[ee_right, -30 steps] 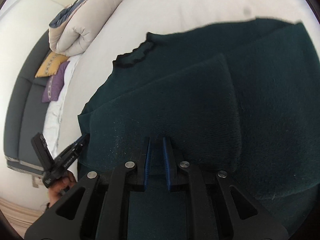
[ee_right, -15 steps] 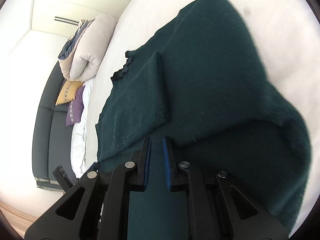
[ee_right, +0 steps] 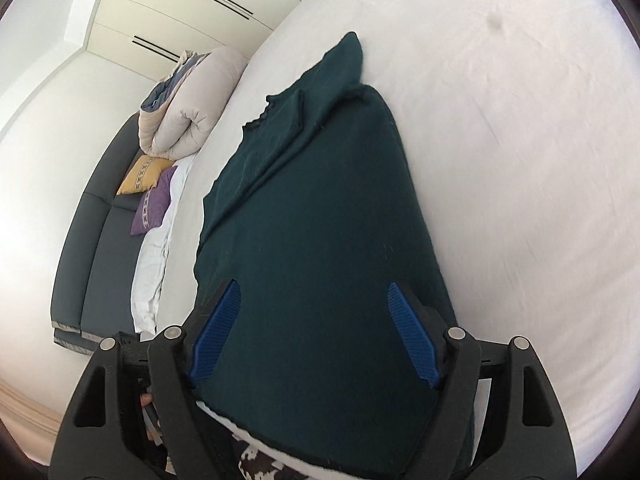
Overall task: Fold small clothes
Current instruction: 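Fold the sweater side over toward the center with the right gripper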
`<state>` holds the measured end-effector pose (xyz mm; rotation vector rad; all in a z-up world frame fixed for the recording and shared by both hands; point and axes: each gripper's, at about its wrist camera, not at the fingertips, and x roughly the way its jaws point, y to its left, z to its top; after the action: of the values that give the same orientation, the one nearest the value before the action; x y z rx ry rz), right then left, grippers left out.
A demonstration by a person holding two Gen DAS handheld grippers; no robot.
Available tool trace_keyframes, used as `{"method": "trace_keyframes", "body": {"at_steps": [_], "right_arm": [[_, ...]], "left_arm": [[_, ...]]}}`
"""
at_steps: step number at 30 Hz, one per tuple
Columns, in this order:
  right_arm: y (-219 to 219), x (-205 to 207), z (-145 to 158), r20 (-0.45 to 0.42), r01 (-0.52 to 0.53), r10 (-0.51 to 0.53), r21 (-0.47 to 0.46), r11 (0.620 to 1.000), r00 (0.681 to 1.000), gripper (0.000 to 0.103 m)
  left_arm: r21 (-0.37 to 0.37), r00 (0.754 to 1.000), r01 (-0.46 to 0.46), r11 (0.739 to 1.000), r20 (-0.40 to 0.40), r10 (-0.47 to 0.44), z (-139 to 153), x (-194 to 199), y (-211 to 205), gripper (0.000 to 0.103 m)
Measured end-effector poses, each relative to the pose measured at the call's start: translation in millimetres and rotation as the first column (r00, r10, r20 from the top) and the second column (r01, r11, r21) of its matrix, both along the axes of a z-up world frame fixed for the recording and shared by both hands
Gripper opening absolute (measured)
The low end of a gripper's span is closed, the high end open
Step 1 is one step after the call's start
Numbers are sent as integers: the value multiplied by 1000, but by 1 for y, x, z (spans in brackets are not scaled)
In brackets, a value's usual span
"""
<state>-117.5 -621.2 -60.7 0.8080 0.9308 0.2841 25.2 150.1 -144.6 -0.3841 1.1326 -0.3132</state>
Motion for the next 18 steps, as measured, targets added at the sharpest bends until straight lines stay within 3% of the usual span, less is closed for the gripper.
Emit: {"method": "trace_keyframes", "body": {"at_steps": [4, 8, 11, 13, 16, 17, 18], "right_arm": [[-13, -54, -5, 1, 1, -1, 38, 999, 1000, 76], [-17, -77, -13, -10, 22, -21, 67, 998, 1000, 76], [-19, -89, -13, -1, 23, -23, 90, 996, 1000, 76], [-17, -92, -10, 5, 16, -16, 88, 996, 1000, 76], [-14, -89, -7, 4, 5, -5, 78, 997, 1000, 76], [-14, -91, -7, 4, 7, -7, 75, 997, 1000, 76], [-14, -92, -6, 4, 9, -9, 75, 997, 1000, 76]], "left_arm": [[-89, 999, -14, 996, -47, 9, -5, -15, 9, 75], [-66, 997, 9, 998, -79, -15, -7, -20, 1, 72], [-97, 995, 9, 995, -99, -19, -9, -26, -3, 71], [-103, 995, -3, 995, -101, -7, -10, -29, -1, 65], [-122, 991, -36, 992, -131, 20, -14, -26, 5, 37], [-150, 989, -33, 988, -150, 10, -17, -25, 5, 24], [-165, 987, -28, 986, -159, 1, -18, -24, 4, 19]]}}
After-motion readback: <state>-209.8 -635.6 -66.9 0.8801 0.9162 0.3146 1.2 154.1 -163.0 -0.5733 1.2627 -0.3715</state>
